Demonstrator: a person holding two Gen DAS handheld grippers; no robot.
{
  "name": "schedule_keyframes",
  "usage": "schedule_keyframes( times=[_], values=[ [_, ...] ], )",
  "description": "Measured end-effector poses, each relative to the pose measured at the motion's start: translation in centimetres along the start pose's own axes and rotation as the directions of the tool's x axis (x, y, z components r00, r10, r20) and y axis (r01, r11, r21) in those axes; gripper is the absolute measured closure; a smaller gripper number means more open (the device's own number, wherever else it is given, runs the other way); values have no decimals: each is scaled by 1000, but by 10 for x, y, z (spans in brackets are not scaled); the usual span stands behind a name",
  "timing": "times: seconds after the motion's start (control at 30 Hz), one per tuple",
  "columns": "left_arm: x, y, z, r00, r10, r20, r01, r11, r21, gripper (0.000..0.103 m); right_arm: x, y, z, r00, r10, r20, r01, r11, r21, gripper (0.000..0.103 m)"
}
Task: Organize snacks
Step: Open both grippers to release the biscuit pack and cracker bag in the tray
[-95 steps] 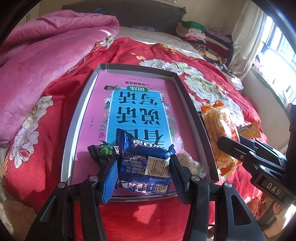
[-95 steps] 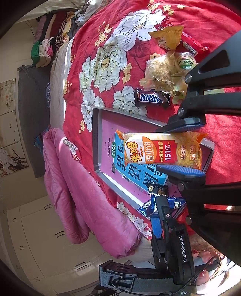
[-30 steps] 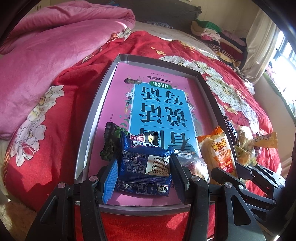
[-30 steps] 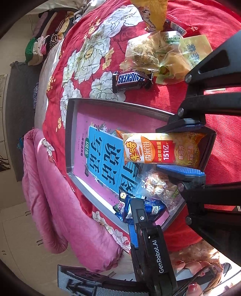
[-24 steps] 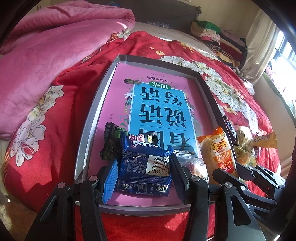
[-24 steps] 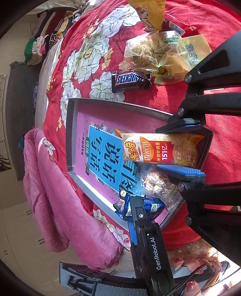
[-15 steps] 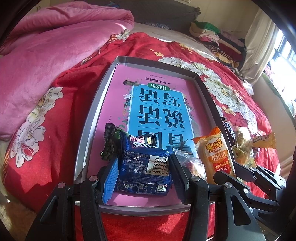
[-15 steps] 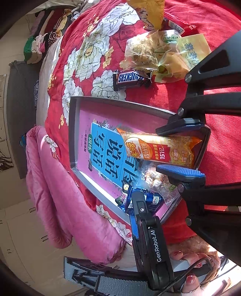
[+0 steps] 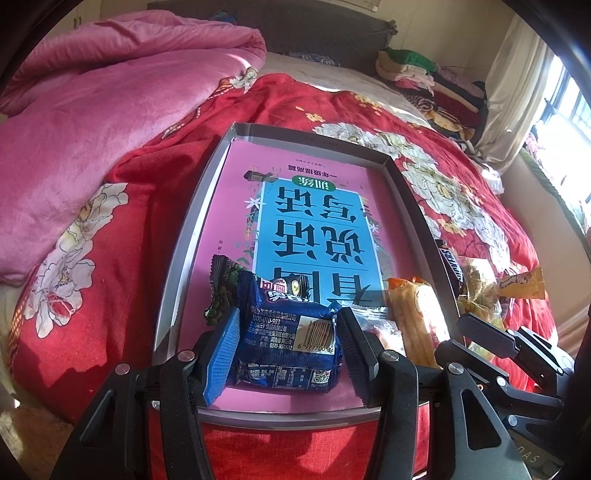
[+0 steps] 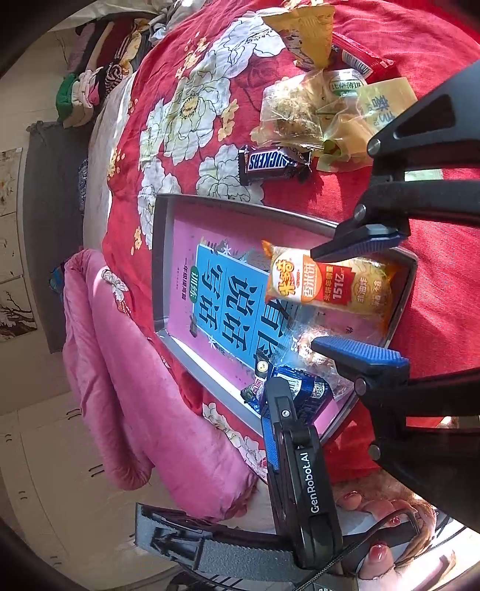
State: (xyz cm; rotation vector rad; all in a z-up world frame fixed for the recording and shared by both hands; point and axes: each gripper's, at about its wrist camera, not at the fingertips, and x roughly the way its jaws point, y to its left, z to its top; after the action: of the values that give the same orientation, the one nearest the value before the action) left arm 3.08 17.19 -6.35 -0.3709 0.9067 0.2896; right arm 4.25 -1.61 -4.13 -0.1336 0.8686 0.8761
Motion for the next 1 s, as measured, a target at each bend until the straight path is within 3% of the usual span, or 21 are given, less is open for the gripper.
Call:
schedule_keyframes(
  times=[0.2,0.57,0.8,1.0],
  values=[
    [-3,0,1,1000,9,14,-10,1000,4,43,-4,-1,0,1000,-5,13,5,1000,0,60],
    [-20,0,6,995,-44,92,46,999,-11,33,-19,-5,4,997,-35,74,35,999,8,55],
    [-32,0,8,987,-74,142,76,997,-13,28,-30,-9,7,992,-47,113,45,999,19,50],
    [-42,-3,8,980,-72,186,71,997,9,26,-47,-13,9,982,-63,179,60,998,23,38]
  ],
)
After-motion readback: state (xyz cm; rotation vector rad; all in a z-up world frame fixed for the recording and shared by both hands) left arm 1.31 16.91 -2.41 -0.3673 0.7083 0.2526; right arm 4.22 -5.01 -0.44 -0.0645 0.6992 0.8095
